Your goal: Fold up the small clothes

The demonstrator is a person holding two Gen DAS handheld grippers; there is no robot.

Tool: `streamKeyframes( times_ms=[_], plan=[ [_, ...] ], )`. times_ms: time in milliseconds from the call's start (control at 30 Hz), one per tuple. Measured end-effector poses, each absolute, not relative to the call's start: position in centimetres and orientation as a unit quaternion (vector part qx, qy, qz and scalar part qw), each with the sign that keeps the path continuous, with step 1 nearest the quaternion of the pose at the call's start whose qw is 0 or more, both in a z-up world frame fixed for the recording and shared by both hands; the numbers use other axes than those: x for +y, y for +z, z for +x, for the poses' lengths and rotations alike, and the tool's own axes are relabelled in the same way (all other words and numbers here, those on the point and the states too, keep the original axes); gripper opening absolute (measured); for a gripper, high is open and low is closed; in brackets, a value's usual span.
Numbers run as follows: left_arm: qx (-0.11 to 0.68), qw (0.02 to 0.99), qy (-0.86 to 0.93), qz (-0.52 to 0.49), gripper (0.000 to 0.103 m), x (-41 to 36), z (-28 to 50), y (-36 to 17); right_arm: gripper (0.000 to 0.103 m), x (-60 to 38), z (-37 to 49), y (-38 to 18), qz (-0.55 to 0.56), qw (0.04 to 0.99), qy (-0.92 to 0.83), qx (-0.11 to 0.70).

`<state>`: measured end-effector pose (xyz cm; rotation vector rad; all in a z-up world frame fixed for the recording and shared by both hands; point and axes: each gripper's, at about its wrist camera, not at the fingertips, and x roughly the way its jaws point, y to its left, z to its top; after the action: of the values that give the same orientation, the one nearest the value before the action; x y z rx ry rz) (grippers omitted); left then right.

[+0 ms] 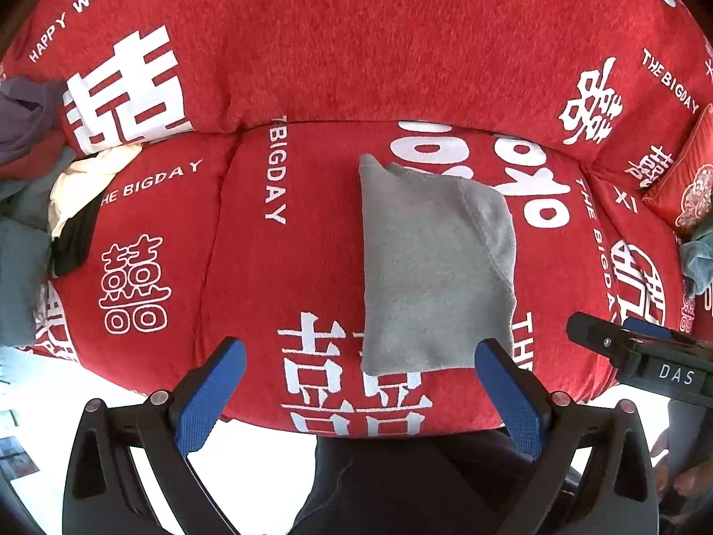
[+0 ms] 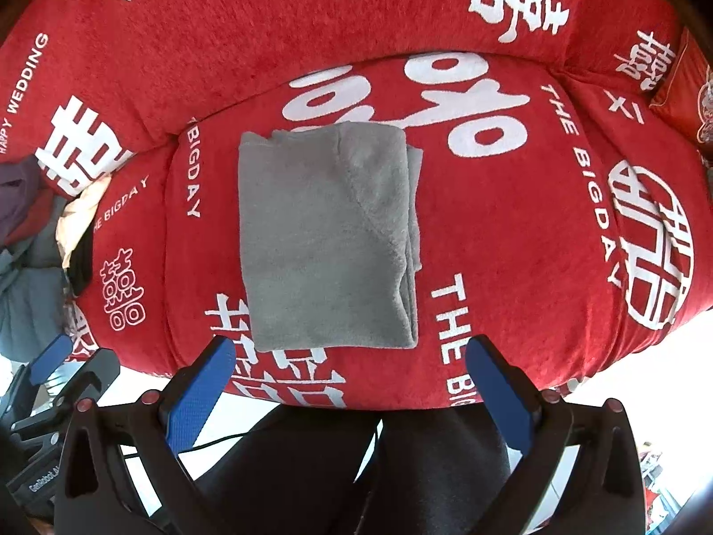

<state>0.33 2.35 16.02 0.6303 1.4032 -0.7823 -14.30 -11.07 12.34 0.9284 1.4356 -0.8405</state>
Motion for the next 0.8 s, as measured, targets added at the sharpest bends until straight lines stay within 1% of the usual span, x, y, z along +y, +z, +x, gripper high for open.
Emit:
streamKeyframes(
  times_ms=[800],
  plan=[
    [0.613,0.655,-0.342,0.281,0.103,3.2,-0.4,16.6,0.103,-10.0,-14.8,13.2,0.375,0.589,-0.367,0.615]
  ],
)
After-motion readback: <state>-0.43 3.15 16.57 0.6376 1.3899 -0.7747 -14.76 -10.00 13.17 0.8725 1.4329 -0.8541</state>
